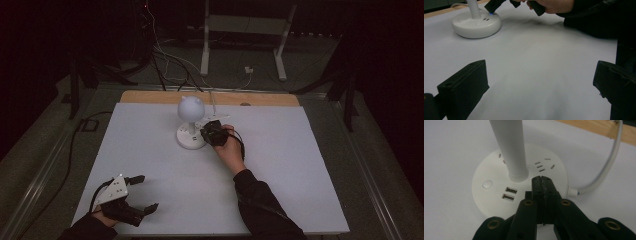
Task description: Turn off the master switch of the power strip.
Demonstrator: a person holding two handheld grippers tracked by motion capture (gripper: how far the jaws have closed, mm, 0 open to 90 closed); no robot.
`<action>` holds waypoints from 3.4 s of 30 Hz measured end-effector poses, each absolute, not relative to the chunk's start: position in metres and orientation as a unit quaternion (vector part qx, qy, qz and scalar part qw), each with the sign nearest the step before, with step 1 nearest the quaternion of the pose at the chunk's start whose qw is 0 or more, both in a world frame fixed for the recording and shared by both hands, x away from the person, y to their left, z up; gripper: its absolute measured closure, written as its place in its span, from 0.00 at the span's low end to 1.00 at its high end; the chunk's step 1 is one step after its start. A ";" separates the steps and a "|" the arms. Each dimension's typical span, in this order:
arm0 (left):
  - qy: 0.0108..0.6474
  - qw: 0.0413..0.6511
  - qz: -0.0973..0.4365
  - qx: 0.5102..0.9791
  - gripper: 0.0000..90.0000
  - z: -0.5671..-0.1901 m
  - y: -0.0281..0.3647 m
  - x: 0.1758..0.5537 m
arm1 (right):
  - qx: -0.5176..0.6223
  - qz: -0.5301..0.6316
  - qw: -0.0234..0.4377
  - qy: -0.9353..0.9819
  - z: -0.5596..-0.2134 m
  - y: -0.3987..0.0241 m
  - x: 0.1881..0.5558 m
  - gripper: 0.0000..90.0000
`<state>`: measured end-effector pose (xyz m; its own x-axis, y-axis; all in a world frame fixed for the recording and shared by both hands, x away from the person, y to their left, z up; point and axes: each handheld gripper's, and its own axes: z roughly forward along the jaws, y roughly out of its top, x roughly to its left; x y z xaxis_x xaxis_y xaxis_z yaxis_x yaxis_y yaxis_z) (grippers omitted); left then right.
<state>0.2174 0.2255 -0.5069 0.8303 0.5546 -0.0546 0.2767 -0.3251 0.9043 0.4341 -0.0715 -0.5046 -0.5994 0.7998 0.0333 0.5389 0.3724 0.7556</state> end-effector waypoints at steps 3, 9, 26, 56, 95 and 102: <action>0.258 0.520 0.133 0.803 0.00 -0.507 0.225 0.217 | 0.415 0.378 0.171 0.809 -0.507 -0.072 0.435 1.00; 0.259 0.519 0.133 0.803 0.00 -0.507 0.225 0.217 | 0.413 0.379 0.175 0.809 -0.507 -0.072 0.434 1.00; 0.260 0.520 0.134 0.803 0.00 -0.507 0.224 0.217 | 0.412 0.379 0.180 0.809 -0.506 -0.068 0.434 1.00; 0.265 0.518 0.138 0.801 0.00 -0.507 0.225 0.218 | 0.371 0.413 0.134 0.821 -0.469 -0.099 0.409 0.13; 0.266 0.519 0.136 0.801 0.00 -0.508 0.225 0.219 | 0.329 0.450 0.115 0.823 -0.445 -0.199 0.340 0.00; 0.265 0.520 0.136 0.801 0.00 -0.508 0.225 0.219 | 0.332 0.461 0.105 0.817 -0.454 -0.221 0.323 0.00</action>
